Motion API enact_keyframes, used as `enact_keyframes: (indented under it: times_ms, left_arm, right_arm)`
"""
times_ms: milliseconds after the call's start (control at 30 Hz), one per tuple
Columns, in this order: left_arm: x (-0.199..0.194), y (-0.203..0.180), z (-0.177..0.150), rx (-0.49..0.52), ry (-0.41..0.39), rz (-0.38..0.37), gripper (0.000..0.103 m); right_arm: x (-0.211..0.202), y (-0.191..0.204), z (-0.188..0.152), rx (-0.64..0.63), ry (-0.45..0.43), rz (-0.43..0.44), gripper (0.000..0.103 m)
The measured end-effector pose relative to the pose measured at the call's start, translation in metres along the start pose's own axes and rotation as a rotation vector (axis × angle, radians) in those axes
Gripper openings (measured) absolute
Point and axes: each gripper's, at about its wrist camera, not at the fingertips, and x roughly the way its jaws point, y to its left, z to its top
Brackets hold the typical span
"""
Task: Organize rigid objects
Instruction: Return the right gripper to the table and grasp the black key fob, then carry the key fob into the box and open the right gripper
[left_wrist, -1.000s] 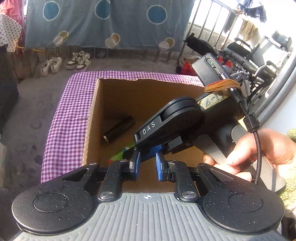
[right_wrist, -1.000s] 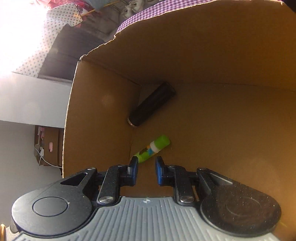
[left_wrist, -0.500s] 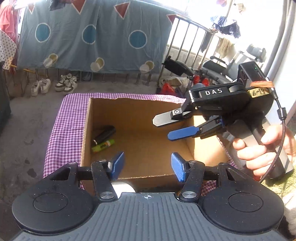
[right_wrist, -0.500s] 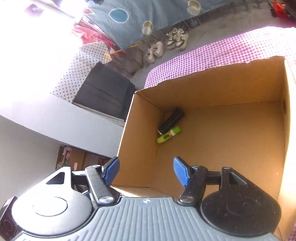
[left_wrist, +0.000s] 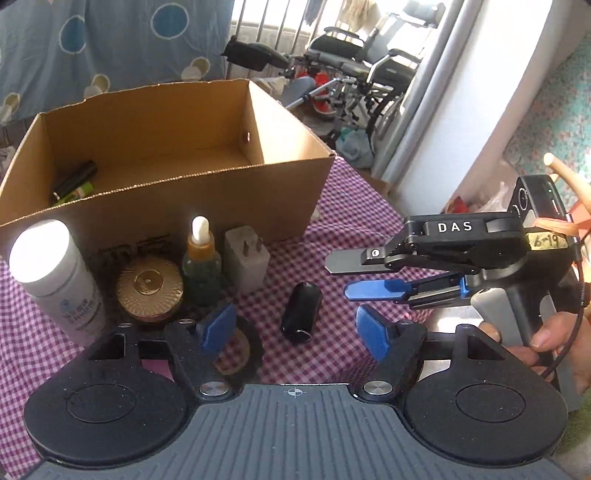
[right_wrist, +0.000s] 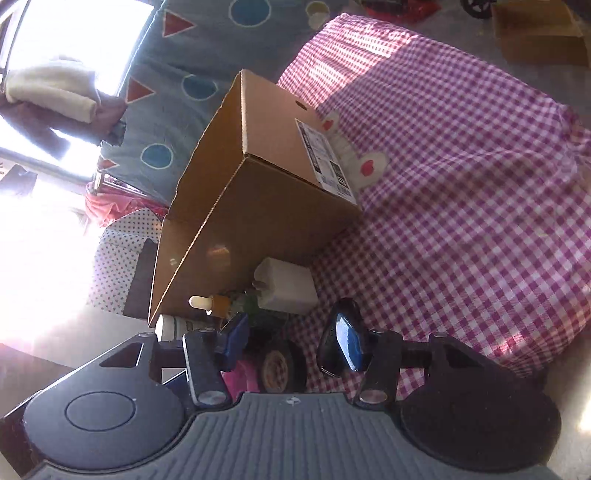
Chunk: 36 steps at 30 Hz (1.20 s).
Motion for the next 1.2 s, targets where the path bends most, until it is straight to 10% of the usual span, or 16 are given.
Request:
enact_keyframes:
  times_ms: [400, 1200]
  left_arm:
    - [0.076, -0.027, -0.002, 0.124, 0.118, 0.116, 0.041]
    - [0.064, -0.026, -0.012, 0.099, 0.083, 0.103, 0.040]
  right_arm:
    - [0.021, -0.019, -0.015, 0.018, 0.025, -0.036, 0.037]
    - [0.045, 0.005, -0.018, -0.093, 0.000, 0.002, 0.017]
